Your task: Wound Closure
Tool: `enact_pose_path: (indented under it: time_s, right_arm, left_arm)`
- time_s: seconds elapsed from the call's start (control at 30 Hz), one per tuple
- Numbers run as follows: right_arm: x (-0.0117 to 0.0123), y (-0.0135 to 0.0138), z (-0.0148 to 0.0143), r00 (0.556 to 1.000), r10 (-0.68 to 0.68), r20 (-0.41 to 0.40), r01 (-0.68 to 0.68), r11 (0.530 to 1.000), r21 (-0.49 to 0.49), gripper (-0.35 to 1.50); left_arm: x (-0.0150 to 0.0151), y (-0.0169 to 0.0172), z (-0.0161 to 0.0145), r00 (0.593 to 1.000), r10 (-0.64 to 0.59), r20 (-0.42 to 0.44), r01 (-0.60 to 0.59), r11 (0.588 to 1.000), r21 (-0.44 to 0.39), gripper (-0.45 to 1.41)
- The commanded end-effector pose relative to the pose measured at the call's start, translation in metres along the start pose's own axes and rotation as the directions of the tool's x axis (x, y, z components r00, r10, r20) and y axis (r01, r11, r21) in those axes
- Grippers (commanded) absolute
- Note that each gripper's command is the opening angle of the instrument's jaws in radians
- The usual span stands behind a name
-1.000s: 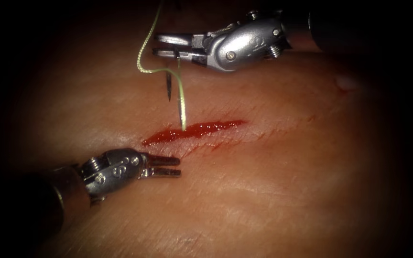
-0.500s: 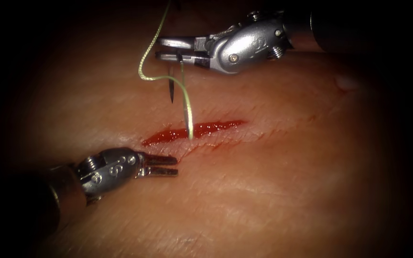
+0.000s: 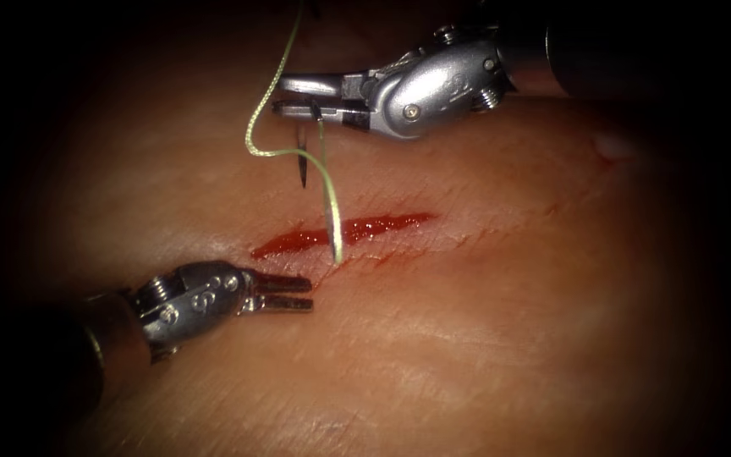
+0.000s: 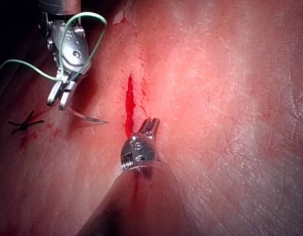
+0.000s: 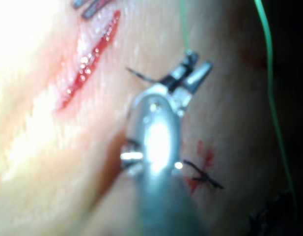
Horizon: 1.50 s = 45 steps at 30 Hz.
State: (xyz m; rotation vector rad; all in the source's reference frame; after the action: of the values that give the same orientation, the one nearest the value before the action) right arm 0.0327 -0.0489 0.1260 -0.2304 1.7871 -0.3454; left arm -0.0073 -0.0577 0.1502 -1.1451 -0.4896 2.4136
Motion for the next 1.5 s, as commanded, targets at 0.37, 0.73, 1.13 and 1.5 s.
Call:
enact_pose_path:
  time_s: [0.37,0.73,1.13,1.5]
  right_arm:
    - [-0.0001,-0.0027,0.0007,0.983,-0.182,-0.022,0.183,0.978,0.099,-0.35]
    - [0.0011,-0.0055,-0.0006,0.970,-0.243,-0.001,0.242,0.965,0.099,-0.35]
    - [0.0010,-0.0090,-0.0008,0.949,-0.316,0.012,0.312,0.942,0.124,-0.35]
    - [0.0009,-0.0111,-0.0015,0.951,-0.308,-0.015,0.307,0.939,0.156,-0.35]
  left_arm:
    - [-0.0002,-0.0005,0.0005,1.000,0.003,-0.001,-0.003,1.000,-0.003,0.10]
    - [0.0001,-0.0010,0.0002,1.000,0.004,-0.001,-0.004,1.000,-0.005,0.10]
    - [-0.0001,-0.0010,0.0001,1.000,0.005,-0.001,-0.005,1.000,-0.005,0.10]
    - [-0.0001,-0.0011,0.0001,1.000,0.005,-0.001,-0.005,1.000,-0.006,0.10]
